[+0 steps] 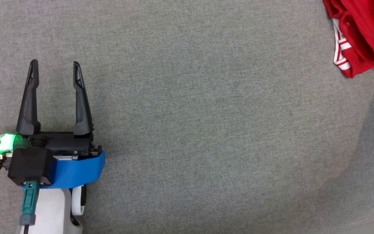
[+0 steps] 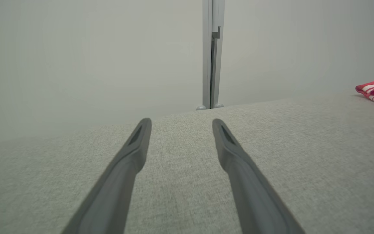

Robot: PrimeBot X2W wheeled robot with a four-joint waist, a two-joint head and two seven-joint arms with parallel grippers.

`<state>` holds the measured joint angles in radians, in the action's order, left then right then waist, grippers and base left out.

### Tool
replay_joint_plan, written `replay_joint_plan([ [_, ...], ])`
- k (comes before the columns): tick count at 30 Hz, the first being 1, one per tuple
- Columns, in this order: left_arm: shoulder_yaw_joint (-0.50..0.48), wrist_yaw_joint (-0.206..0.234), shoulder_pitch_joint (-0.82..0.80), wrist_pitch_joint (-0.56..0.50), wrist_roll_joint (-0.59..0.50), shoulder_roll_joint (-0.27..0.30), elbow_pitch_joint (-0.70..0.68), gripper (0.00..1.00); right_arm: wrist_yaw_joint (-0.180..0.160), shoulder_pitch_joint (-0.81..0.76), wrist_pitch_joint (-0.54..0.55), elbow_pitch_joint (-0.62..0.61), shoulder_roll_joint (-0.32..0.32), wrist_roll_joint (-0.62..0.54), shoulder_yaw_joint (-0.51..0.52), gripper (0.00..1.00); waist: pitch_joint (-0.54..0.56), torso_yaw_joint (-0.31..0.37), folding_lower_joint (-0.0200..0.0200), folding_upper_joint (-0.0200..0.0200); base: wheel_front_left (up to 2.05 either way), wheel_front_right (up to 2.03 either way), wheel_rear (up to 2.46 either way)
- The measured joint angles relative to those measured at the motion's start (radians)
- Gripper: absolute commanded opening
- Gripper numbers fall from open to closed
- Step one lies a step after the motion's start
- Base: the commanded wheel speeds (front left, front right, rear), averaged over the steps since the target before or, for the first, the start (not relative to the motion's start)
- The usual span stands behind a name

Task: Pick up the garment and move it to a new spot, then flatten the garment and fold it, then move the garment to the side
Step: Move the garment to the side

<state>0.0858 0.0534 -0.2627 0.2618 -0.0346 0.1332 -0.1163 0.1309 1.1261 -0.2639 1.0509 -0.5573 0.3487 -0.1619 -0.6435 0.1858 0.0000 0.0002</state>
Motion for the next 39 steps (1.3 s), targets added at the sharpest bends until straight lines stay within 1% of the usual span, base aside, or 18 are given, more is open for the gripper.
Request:
replay_joint_plan([
  [2,0.004,0.003,-0.001,0.000,0.001,0.005,0.000,1.00,0.000,0.004,0.000,0.019,0.001,-0.005,0.003,0.00,-0.002,0.000,0.0000,0.0001,0.00,0.00,0.00],
  [3,0.006,0.004,-0.002,0.000,0.001,0.007,0.000,1.00,0.000,0.007,0.000,0.025,0.001,-0.009,0.008,0.12,-0.004,0.000,0.0000,0.0000,0.00,0.00,0.00],
  [4,0.009,0.008,-0.002,0.000,0.002,0.008,0.000,1.00,0.000,0.012,0.000,0.027,0.001,-0.018,0.012,0.47,-0.005,-0.001,0.0000,0.0000,0.00,0.00,0.00],
  [5,0.011,0.009,-0.003,0.000,0.004,0.008,0.000,1.00,0.000,0.017,0.000,0.026,0.002,-0.022,0.022,1.00,-0.005,-0.002,0.0001,0.0000,0.00,0.00,0.00],
  [9,0.017,0.016,-0.005,0.000,0.013,0.011,0.008,1.00,0.000,0.017,0.000,0.009,0.003,-0.059,0.054,1.00,0.008,-0.012,0.0001,0.0001,0.00,0.00,0.00],
  [14,0.015,0.026,0.008,0.000,0.032,0.007,0.025,1.00,0.000,-0.021,0.000,-0.065,0.008,-0.117,0.118,1.00,0.058,-0.030,0.0000,-0.0002,0.00,0.00,0.00],
  [18,0.009,0.030,0.037,0.000,0.050,-0.003,0.043,1.00,0.000,-0.088,0.000,-0.155,0.043,-0.152,0.143,1.00,0.120,-0.050,-0.0001,-0.0002,0.00,0.00,0.00],
  [21,-0.003,0.033,0.071,0.000,0.063,-0.009,0.061,1.00,0.000,-0.149,0.000,-0.231,0.087,-0.173,0.148,1.00,0.173,-0.065,-0.0002,-0.0003,0.00,0.00,0.00],
  [26,-0.019,0.032,0.133,0.000,0.081,-0.021,0.089,1.00,0.000,-0.267,0.000,-0.334,0.169,-0.180,0.121,1.00,0.268,-0.088,-0.0002,-0.0003,0.00,0.00,0.00],
  [30,-0.031,0.024,0.181,0.000,0.091,-0.033,0.116,1.00,0.000,-0.360,0.000,-0.388,0.217,-0.175,0.075,1.00,0.347,-0.112,-0.0003,-0.0004,0.00,0.00,0.00],
  [34,-0.043,0.016,0.222,0.000,0.098,-0.043,0.147,1.00,0.000,-0.458,0.000,-0.428,0.254,-0.156,0.033,1.00,0.416,-0.133,-0.0002,-0.0006,0.00,0.00,0.00],
  [39,-0.052,-0.001,0.261,0.000,0.105,-0.054,0.181,1.00,0.000,-0.571,0.000,-0.477,0.284,-0.123,0.019,1.00,0.478,-0.150,-0.0001,-0.0006,0.00,0.00,0.00],
])
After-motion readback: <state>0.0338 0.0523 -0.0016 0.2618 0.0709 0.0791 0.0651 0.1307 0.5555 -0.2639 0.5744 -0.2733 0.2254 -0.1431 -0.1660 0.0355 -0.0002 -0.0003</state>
